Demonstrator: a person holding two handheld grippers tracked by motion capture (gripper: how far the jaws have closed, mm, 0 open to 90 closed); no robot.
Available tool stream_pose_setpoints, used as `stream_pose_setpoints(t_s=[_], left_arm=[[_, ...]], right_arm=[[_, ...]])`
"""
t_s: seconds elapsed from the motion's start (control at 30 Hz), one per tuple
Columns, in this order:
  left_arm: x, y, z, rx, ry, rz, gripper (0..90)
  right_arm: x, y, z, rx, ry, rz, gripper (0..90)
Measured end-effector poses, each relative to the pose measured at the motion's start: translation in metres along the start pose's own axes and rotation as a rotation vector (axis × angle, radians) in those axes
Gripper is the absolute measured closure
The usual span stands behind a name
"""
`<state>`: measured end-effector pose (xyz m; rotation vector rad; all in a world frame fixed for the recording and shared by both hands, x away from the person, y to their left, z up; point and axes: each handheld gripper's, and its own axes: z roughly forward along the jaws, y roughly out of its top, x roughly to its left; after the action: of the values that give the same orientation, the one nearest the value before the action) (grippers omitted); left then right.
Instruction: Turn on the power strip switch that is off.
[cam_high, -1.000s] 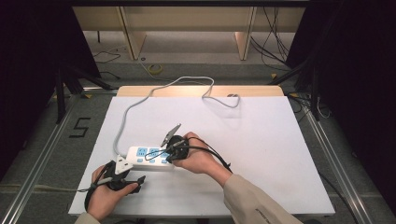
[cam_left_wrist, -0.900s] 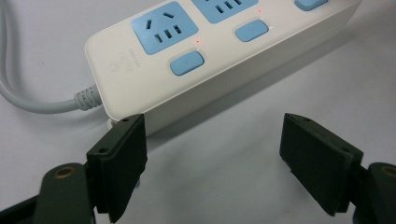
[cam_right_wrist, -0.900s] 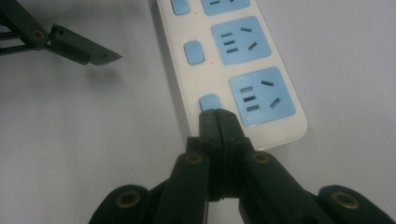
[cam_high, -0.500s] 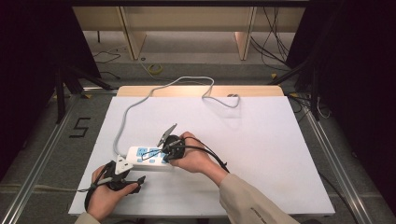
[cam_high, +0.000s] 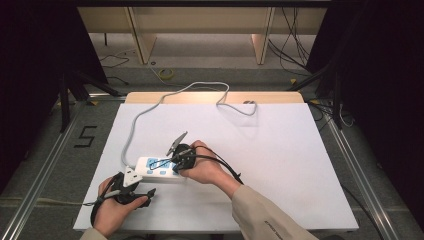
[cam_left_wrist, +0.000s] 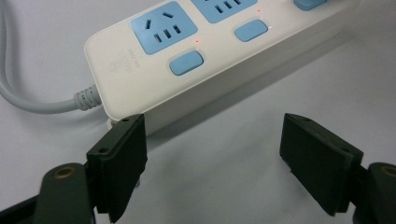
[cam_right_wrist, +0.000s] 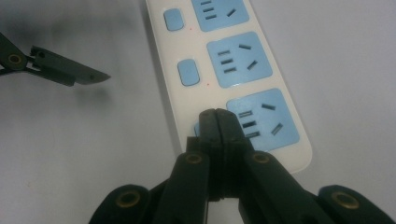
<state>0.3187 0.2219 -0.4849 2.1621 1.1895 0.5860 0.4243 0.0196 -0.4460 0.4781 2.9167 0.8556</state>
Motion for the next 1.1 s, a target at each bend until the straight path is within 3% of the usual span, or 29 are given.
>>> stream_pose_setpoints(t_s=[1.1], left_arm=[[-0.0004,0.0011,0.0012,0.0,0.0,0.003,22.8]], right_arm=[[-0.0012,0.0034,0.0041,0.014,0.018,0.004,90.0]])
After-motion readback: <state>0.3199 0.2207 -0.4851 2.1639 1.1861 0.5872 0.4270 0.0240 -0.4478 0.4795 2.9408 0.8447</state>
